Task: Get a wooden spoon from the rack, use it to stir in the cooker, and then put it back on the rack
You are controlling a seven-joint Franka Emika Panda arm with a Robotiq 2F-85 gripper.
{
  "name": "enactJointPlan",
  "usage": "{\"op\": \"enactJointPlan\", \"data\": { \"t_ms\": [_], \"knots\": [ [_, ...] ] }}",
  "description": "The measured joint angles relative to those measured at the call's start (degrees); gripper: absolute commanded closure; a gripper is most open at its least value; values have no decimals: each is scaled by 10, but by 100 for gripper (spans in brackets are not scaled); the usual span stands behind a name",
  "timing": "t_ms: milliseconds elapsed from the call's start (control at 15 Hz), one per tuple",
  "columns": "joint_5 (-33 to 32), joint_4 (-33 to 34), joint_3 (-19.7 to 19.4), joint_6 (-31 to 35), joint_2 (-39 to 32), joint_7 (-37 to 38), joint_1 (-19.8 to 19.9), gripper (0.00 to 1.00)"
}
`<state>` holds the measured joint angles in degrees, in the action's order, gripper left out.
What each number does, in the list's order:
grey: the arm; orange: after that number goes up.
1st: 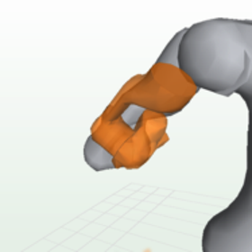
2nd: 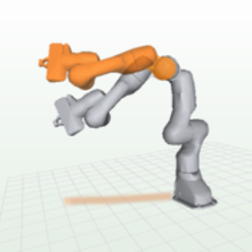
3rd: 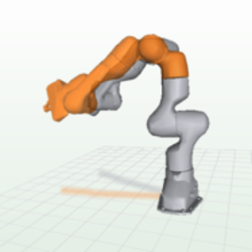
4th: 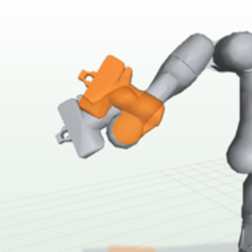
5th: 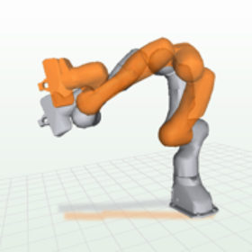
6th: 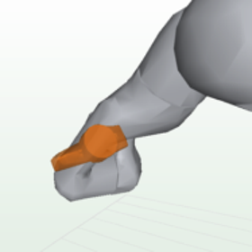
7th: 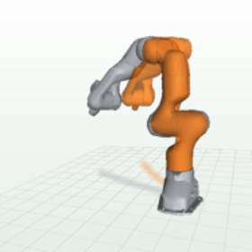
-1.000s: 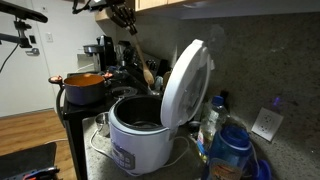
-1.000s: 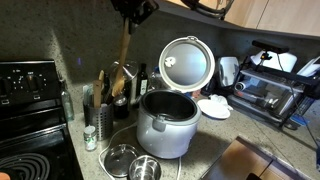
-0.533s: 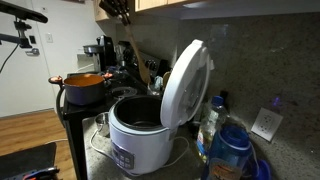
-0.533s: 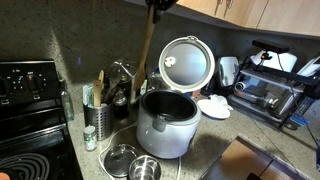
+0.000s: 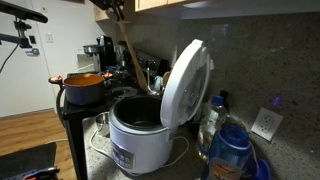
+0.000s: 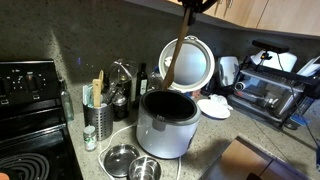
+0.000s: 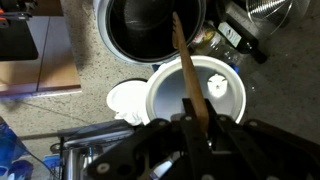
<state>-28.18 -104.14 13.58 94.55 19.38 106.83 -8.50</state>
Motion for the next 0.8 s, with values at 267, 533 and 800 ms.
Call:
{"op": "enactJointPlan", "data": {
  "t_ms": [267,533,800],
  "knots": [
    [22,-56,-17,16,22,15,25,95],
    [38,-106,-31,54,27,15,42,95],
    [69,-139,-32,70,26,15,46,95]
  ]
}}
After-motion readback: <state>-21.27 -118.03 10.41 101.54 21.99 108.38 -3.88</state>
